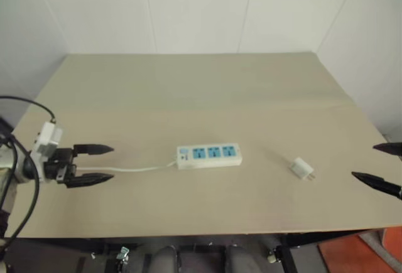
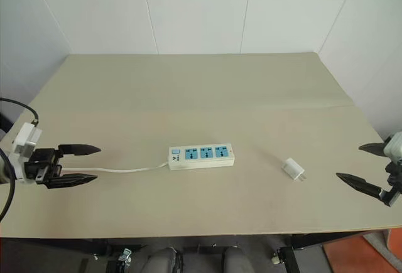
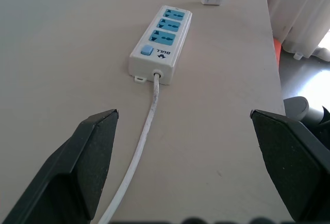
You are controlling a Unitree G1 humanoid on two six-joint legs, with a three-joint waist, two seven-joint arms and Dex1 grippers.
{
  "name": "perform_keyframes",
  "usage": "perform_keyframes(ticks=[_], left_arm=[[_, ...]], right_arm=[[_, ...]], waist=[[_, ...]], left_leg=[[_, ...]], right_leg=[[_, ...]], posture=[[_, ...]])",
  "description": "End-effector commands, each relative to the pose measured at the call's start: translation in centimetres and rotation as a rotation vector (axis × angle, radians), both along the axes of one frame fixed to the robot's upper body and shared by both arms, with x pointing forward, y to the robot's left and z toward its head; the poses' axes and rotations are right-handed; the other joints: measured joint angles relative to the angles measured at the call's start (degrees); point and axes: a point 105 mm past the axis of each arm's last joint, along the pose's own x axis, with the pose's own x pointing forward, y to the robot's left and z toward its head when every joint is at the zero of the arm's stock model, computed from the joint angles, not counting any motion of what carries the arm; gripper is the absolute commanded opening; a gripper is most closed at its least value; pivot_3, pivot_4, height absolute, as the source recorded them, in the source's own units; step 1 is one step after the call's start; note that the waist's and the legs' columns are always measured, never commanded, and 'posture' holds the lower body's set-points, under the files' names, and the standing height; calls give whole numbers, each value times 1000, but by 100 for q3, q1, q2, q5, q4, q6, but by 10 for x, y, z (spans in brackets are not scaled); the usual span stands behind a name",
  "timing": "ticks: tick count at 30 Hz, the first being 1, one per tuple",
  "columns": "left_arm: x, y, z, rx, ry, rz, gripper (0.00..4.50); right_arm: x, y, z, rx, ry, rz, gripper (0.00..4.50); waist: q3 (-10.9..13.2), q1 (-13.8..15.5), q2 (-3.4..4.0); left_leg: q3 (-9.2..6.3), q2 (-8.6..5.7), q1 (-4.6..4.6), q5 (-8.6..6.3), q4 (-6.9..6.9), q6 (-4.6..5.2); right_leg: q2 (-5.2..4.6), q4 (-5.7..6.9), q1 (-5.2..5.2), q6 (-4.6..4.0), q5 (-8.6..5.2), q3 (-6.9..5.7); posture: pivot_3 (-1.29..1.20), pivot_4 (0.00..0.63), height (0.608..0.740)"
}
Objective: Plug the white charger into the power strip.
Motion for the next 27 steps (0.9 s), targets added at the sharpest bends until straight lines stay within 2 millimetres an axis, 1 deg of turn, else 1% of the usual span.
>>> perform_keyframes(ticks=[1, 7, 13, 14, 18, 21, 23, 24, 27], left_arm=[[4, -1, 1, 12, -22, -7, 4478], [10, -2, -1, 14, -23, -6, 4478], [18, -3, -12, 47, -18, -4, 4478], [20, -4, -14, 52, -12, -9, 4478], [23, -22, -32, 63, 38, -76, 4478], [35, -40, -46, 39, 55, -112, 4478], [48, -53, -53, 34, 40, -125, 4478], [54, -59, -56, 37, 33, -130, 4478], [68, -77, -63, 44, 14, -143, 4478]], right_arm=[[0, 2, 8, -33, -36, 7, 4500], [-2, 2, 8, -36, -44, 1, 4500], [-5, 1, 8, -40, -46, -12, 4500], [-5, 2, 8, -41, -44, -11, 4500], [-2, 11, 9, -32, -56, 9, 4500], [3, 25, 10, -12, -61, 48, 4500], [7, 43, 8, 0, -57, 96, 4500], [9, 50, 7, 3, -55, 114, 4500], [14, 79, 2, 22, -51, 180, 4500]], waist=[[0, 8, 0], [1, 4, -1], [0, 5, -1], [0, 6, -1], [0, 5, -1], [0, 10, -2], [0, 24, -4], [1, 26, -5], [3, 9, -9]], left_leg=[[0, -1, -1, 0, 0, 0], [0, -1, -1, 0, 1, 0], [0, -1, -1, 0, 1, 0], [0, -2, -1, 0, 1, 0], [-1, -3, -2, 0, 2, 0], [-1, -4, -1, 0, 7, 0], [-3, -6, 0, 0, 11, 0], [-4, -7, -3, 0, 14, 0], [-7, -10, -11, 0, 17, 0]], right_leg=[[0, 0, 0, 0, 0, 0], [0, 1, -1, 0, 0, 0], [0, 1, -1, 0, 0, 0], [0, 1, 0, 0, 0, 0], [0, 3, 0, 0, 0, 0], [0, 7, 2, 1, 1, 1], [1, 11, 3, 1, 1, -1], [1, 14, 2, 1, 1, -1], [2, 13, -1, 2, 1, -2]], posture=[[0, 150, 740], [0, 150, 740], [0, 150, 740], [0, 150, 740], [0, 150, 740], [0, 150, 740], [0, 150, 740], [0, 150, 740], [0, 150, 740]])
